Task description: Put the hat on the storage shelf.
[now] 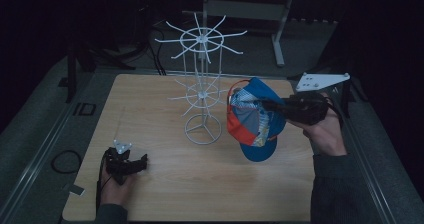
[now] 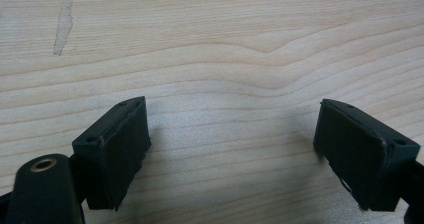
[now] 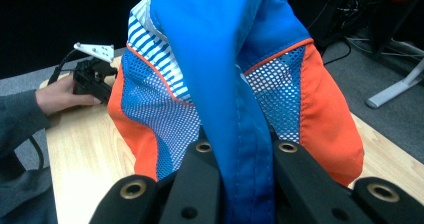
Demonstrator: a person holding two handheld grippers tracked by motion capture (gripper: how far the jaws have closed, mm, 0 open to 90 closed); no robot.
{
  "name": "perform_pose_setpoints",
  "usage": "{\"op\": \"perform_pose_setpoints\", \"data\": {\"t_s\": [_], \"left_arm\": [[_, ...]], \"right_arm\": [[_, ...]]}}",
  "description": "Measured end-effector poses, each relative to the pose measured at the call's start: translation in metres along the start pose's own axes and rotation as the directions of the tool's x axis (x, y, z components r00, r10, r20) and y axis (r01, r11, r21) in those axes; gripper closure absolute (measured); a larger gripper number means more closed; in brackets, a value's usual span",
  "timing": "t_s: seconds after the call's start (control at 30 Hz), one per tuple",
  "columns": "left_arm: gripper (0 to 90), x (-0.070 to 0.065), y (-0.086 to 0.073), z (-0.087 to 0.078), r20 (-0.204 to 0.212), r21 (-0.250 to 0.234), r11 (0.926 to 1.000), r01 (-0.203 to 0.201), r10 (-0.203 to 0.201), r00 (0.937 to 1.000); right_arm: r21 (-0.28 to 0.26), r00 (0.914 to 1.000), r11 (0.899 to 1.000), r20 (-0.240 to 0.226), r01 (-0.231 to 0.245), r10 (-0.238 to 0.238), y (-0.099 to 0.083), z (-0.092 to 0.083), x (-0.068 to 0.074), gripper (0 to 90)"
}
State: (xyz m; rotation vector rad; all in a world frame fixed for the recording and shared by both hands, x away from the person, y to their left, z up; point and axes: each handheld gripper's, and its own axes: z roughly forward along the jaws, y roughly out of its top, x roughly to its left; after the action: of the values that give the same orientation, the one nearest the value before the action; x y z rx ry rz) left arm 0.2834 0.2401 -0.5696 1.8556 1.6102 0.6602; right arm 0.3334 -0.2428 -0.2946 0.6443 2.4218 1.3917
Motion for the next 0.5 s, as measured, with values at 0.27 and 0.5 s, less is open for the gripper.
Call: {"op": "perform_pose_setpoints", "data": {"t_s": [0.27,0.5], "left_arm": [[15.0,0.0,0.0,0.0,0.0,0.0,1.0,-0.001,0.001,1.0],[15.0,0.0,0.0,0.0,0.0,0.0,1.0,-0.001,0.001,1.0]], "right_arm": [[-0.004,0.9999,1.0,0.004,0.016,-0.016,0.009,-0.004,0.0,87.8],[-0.02,0.9995,0.999,0.009,0.029,-0.029,0.018,-0.008,0.002,87.8]]}}
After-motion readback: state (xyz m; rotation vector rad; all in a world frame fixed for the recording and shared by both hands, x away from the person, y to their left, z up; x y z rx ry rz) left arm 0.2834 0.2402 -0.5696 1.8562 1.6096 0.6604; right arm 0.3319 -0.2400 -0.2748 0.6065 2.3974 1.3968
